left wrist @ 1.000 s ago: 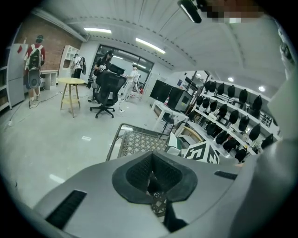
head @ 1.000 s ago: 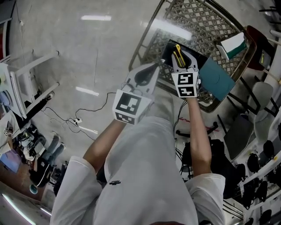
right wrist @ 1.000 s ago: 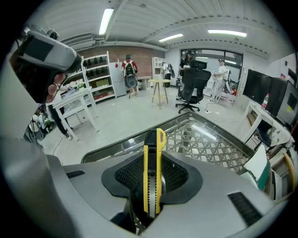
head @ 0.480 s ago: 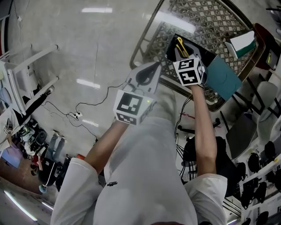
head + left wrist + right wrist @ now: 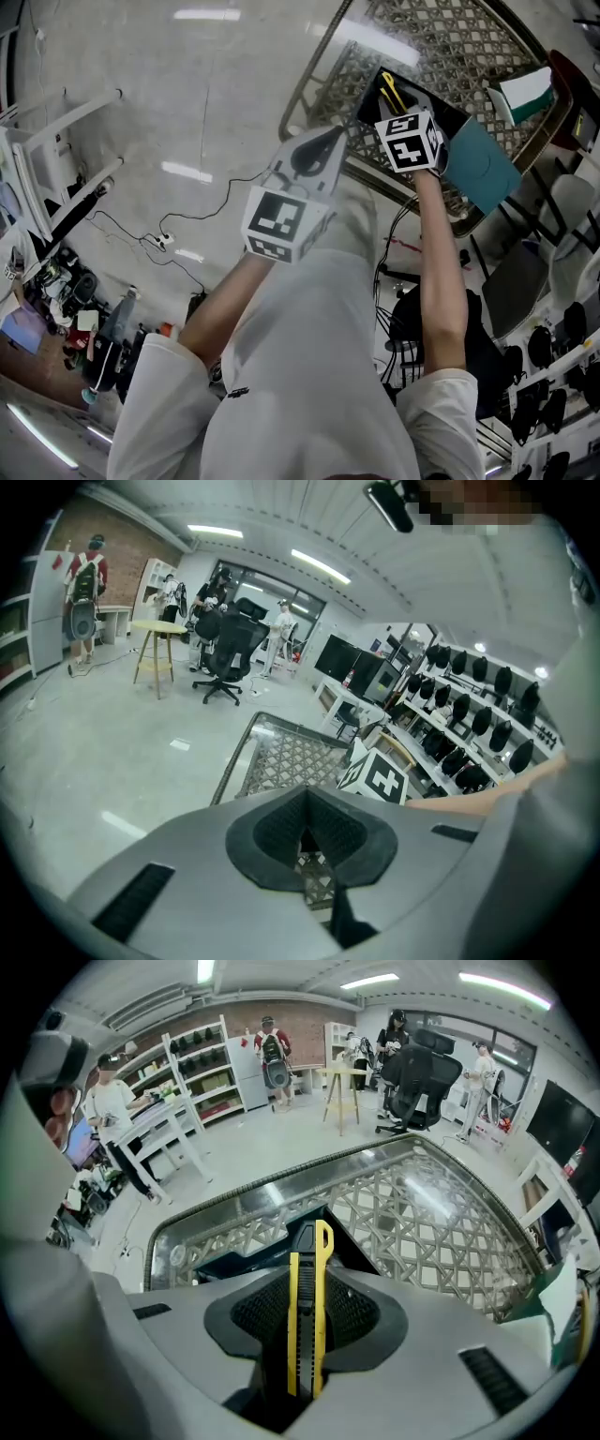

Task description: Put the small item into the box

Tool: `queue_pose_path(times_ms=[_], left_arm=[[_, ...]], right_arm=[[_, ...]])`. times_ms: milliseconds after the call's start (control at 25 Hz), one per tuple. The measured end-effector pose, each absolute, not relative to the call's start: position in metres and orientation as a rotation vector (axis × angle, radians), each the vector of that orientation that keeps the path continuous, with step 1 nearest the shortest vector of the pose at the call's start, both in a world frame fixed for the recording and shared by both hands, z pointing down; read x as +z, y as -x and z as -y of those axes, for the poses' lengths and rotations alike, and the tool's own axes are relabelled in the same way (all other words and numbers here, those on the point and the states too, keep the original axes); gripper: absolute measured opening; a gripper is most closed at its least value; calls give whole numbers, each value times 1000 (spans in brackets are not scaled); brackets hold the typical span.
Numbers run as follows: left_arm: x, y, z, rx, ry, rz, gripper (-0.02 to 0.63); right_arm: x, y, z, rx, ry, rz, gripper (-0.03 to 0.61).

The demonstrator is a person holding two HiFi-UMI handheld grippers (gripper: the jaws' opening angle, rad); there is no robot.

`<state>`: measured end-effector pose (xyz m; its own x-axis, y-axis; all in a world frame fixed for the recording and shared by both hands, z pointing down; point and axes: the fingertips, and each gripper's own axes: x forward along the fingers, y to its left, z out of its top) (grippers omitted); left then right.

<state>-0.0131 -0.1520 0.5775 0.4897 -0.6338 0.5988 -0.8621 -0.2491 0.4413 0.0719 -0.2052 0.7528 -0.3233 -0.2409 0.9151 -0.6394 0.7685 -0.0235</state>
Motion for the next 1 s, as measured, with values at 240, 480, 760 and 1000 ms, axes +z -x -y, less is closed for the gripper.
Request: queue_pose_path(times_ms=[240, 480, 760, 1000], left_arm=[[582, 14, 149, 394, -1983, 1226, 2], [584, 13, 149, 401, -1985, 1219, 2], [578, 16, 145, 403, -2004, 1213, 2], [565, 18, 141, 400, -2034, 1207, 2]], right_arm=[[766, -72, 201, 458, -629, 1867, 106], [765, -72, 205, 486, -647, 1877, 112], [748, -68, 203, 490, -689, 1902, 110], [718, -70, 204, 485, -801, 1931, 57]])
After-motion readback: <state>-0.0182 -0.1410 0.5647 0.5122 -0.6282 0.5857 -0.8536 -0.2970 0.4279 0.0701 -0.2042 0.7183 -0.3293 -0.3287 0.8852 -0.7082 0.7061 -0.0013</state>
